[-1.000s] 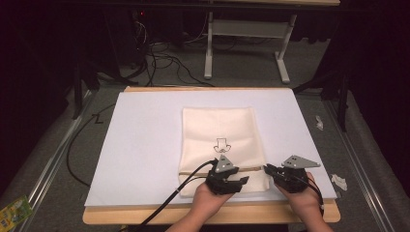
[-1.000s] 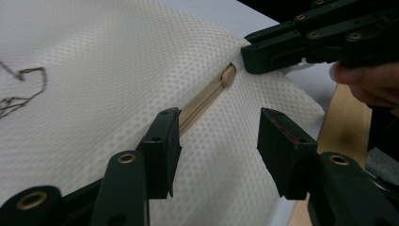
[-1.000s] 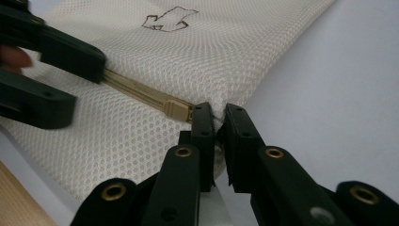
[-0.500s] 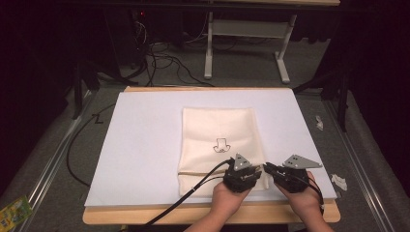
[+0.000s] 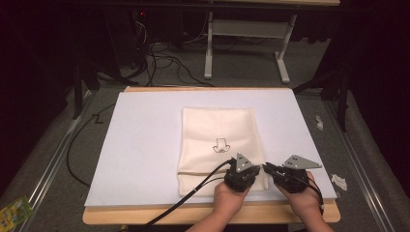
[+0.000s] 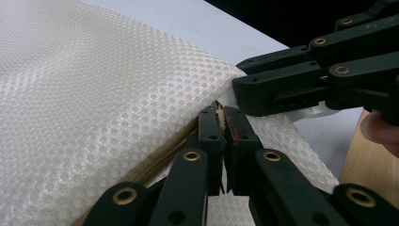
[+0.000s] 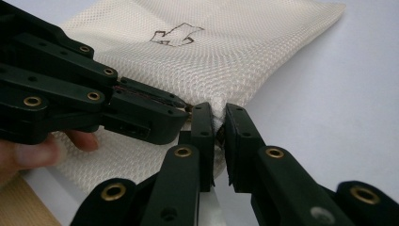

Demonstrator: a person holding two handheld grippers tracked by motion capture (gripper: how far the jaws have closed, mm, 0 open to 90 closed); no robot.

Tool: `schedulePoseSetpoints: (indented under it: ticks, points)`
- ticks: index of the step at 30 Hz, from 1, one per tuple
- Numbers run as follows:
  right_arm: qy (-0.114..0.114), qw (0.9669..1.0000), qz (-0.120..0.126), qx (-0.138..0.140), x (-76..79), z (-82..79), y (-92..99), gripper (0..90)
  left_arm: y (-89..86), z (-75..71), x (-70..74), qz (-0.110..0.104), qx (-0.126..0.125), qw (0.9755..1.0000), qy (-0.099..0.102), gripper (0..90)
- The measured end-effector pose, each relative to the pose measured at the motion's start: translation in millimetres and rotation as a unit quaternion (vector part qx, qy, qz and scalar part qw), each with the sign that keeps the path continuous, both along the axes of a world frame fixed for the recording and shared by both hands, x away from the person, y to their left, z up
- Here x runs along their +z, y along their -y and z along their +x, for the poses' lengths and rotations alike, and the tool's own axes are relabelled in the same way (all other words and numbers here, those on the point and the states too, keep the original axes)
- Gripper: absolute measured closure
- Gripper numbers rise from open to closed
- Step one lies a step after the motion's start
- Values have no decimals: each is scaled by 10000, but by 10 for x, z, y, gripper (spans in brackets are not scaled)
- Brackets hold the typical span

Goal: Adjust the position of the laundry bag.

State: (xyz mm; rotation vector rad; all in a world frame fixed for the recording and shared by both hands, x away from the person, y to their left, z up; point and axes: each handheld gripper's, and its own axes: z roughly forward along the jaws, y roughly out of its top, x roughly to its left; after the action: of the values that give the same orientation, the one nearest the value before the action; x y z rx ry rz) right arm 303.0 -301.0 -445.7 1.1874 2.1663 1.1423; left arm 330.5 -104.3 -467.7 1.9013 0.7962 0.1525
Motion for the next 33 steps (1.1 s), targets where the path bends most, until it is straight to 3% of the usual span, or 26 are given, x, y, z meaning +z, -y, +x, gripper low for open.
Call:
schedulePoseSetpoints:
  ticks: [6, 15, 19, 20, 21, 23, 24, 26, 28, 33]
  points:
    - [-23, 10000, 32, -6, 12, -4, -31, 847, -47, -8, 3, -39, 5, 10000, -37, 876]
    - [-29, 10000, -62, 56, 25, -8, -89, 855, -131, 13, -2, -243, 27, 9993, -294, 877]
    - [30, 10000, -24, 63, 44, -17, -95, 856, -169, 25, 7, -454, 97, 9975, -532, 879]
    - [153, 9998, -128, -100, 55, -25, -69, 859, -212, 36, 1, -456, 244, 9972, -541, 879]
    - [152, 9997, -52, -208, 68, -18, -8, 858, -356, 98, -56, -647, 418, 9936, -822, 879]
    - [95, 9993, 111, -358, 68, -1, 130, 858, -467, 105, -76, -582, 451, 9941, -791, 878]
    - [95, 9993, 111, -358, 68, -1, 130, 858, -467, 105, -76, -582, 451, 9941, -791, 878]
    - [2, 9995, 218, -249, 22, 6, 186, 856, -533, 64, -61, -414, 319, 9964, -670, 878]
    - [67, 9998, 77, -163, 32, -14, 98, 856, -619, 49, -48, -353, 298, 9970, -623, 878]
    - [74, 10000, 13, -40, 44, 0, -43, 856, -750, 61, -33, -328, 358, 9969, -623, 878]
